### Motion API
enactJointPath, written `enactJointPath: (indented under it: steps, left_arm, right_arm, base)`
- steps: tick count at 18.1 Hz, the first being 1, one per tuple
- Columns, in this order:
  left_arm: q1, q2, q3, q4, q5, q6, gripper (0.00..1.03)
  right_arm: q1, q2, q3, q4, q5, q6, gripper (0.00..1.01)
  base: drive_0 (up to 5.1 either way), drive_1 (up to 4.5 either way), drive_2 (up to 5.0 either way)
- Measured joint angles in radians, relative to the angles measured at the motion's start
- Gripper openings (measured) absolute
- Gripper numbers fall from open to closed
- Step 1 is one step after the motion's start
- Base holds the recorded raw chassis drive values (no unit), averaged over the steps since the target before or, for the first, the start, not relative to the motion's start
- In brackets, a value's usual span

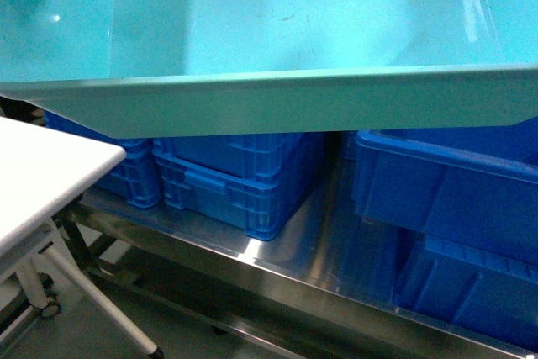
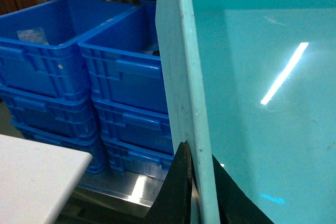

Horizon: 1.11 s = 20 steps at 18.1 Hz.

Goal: Stack blue boxes stably on right

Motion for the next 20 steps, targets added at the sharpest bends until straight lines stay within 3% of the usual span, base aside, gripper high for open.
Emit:
enactJointPath:
  steps: [2,15,20]
  left_arm:
    - [0.0,0.0,0.0,-0.001,0.001,0.0,0.02]
    - [-0.003,0.0,-0.001,-0.002,0.0,0.0,0.02]
    - [-0.004,0.0,-0.001,-0.003,-0.004,0.0,0.02]
  right_arm:
    - [0.001,0.0,0.0,0.001,0.0,0.0,0.02]
    - [-0.005,0.002,-0.002,0.0,-0.003,0.0,0.02]
    - [-0.005,0.002,-0.002,0.0,-0.001,0.0,0.02]
  base:
    - [2.8,-5.79,-2.2]
    - [-1.6,-1.58,-1.6]
    - [-0.2,0.98,-1.3]
